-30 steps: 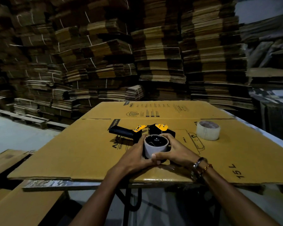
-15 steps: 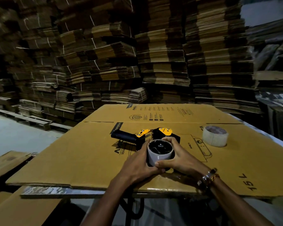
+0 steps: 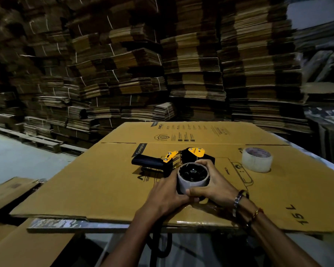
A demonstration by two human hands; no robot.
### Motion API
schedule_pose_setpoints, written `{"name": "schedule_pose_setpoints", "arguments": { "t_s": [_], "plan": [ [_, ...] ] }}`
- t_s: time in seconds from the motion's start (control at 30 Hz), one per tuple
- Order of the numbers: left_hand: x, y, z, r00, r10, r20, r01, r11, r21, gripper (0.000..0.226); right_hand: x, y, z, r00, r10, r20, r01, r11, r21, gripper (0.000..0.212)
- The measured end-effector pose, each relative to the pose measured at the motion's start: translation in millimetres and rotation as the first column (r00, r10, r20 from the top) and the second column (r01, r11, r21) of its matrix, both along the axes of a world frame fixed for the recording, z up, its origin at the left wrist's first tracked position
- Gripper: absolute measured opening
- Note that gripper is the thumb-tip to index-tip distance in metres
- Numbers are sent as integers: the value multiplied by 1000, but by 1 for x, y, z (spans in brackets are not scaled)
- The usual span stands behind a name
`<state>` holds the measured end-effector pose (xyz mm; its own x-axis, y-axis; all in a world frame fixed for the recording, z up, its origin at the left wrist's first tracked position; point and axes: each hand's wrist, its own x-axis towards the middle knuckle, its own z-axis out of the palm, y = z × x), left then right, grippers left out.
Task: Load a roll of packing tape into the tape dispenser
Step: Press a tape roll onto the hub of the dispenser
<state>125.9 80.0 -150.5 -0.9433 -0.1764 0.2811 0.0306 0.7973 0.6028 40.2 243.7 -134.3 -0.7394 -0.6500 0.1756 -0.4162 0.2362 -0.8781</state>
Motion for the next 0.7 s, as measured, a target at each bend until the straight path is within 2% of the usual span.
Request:
{"name": "schedule_pose_setpoints", "arguments": {
  "t_s": [0.43,0.57,0.7],
  "plan": [
    [0,2,0,998,23,50,-23,1000,6,81,-2,2,4,999,-27,26,27,1000,-2,78],
    [0,3,-1,998,25,57,-27,999,34,83,0,1,6,996,-59,71,63,997,-51,75],
    [-1,6,-1,998,37,60,-39,999,36,89,1,0,4,994,-97,41,99,993,-56,72]
  ]
}}
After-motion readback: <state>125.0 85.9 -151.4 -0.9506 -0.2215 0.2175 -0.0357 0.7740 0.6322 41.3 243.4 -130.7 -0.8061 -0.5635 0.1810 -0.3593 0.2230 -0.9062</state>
